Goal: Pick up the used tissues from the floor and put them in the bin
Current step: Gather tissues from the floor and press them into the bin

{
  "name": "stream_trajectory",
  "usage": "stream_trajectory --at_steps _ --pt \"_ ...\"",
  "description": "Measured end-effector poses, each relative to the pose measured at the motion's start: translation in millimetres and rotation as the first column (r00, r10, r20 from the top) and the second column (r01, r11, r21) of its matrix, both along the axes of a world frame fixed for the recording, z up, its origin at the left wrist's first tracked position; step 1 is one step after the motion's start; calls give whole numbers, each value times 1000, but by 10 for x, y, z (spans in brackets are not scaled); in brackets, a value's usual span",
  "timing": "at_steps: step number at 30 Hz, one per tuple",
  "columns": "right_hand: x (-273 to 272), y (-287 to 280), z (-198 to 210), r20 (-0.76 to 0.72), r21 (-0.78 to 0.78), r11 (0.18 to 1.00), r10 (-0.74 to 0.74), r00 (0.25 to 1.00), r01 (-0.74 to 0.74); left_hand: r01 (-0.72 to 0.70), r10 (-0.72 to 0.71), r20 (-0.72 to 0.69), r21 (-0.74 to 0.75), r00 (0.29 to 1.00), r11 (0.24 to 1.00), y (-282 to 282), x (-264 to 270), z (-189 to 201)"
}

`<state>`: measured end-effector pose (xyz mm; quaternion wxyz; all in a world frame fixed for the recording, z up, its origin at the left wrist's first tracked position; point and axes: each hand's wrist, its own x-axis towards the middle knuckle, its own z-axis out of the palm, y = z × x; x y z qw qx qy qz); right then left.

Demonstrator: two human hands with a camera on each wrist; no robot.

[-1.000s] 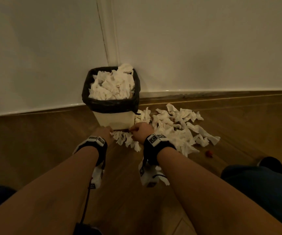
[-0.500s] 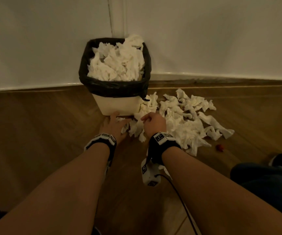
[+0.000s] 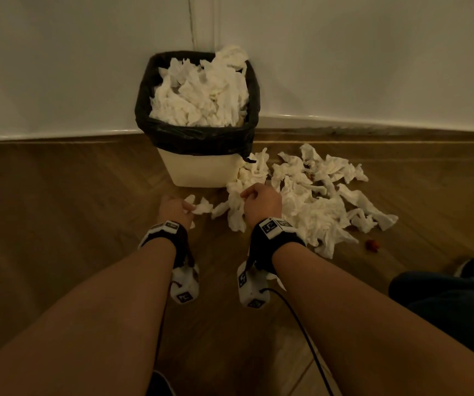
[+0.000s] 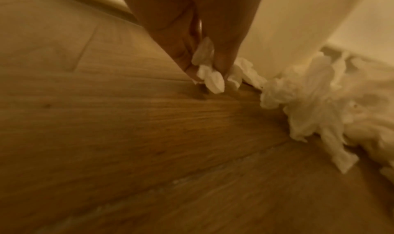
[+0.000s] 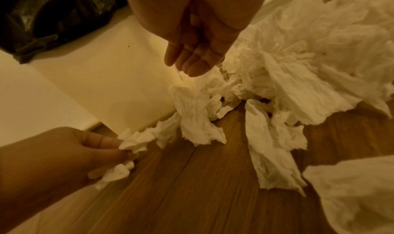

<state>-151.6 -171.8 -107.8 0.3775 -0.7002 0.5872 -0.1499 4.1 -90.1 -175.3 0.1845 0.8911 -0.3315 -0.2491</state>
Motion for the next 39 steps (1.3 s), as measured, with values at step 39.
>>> stream_trajectory --at_steps 39 --pt "-418 -73 -134 135 726 684 -239 962 68 -393 283 -541 -98 792 914 -110 -232 257"
